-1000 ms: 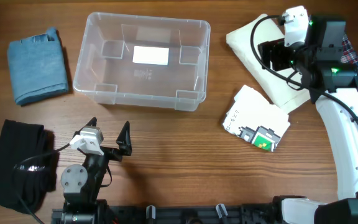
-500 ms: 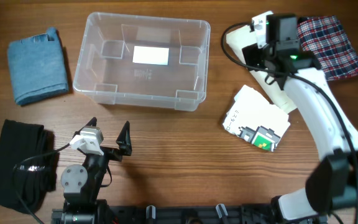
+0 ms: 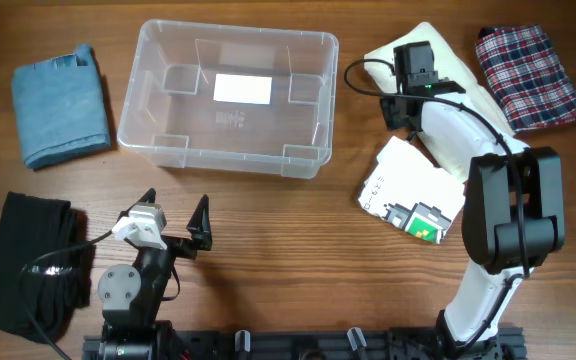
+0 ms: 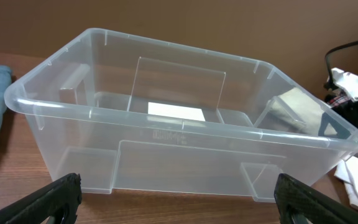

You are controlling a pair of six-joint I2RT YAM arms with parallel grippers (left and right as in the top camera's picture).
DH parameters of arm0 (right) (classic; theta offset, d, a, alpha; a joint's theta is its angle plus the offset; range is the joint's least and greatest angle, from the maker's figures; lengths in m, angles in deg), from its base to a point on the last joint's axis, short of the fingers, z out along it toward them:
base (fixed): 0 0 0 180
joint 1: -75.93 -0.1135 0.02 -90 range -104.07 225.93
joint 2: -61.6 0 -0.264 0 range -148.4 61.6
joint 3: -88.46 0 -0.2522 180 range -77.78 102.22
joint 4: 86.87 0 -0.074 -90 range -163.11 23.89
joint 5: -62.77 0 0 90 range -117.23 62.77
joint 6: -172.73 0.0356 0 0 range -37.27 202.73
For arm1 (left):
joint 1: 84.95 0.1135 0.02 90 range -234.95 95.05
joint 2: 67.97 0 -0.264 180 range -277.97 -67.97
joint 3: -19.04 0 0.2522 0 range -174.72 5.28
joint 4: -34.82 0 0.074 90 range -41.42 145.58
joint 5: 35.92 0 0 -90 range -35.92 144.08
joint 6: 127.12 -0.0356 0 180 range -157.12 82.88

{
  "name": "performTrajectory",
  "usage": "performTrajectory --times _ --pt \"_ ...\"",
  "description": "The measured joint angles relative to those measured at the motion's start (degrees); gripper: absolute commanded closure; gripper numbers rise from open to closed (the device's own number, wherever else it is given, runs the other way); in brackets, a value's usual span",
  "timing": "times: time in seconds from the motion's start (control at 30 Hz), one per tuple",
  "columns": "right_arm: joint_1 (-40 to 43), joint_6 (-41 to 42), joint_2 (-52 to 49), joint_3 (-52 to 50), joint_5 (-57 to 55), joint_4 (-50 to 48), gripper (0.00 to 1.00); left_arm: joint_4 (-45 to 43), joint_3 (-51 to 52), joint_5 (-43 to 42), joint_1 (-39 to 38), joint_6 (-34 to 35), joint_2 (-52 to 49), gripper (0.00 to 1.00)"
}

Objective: Pack container
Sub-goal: 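Reach the right gripper to the cream towel and grasp its near end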

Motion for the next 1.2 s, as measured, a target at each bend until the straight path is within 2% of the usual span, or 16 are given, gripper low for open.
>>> performTrajectory --times 0.5,0.6,0.7,0.93,1.2 --pt "0.0 -6.75 -4.15 0.81 -3.87 -3.63 0.09 0.0 0.0 0.0 0.0 -0.02 0.0 0.0" --pt "-0.07 -6.82 -4.55 1.16 -4.22 -3.65 0.15 0.0 -0.02 0.0 0.0 -0.02 0.0 0.0" --pt "-0.37 -7.21 -4.96 1.44 -4.48 -3.65 0.26 0.0 0.0 0.0 0.0 0.0 0.0 0.0" --pt "-0.59 -7.43 -5.31 1.57 -4.46 -3.39 0.37 0.0 0.0 0.0 0.0 0.0 0.0 0.0" --pt "-0.59 -7.41 -5.4 1.62 -4.48 -2.4 0.36 0.0 0.0 0.0 0.0 -0.02 0.0 0.0"
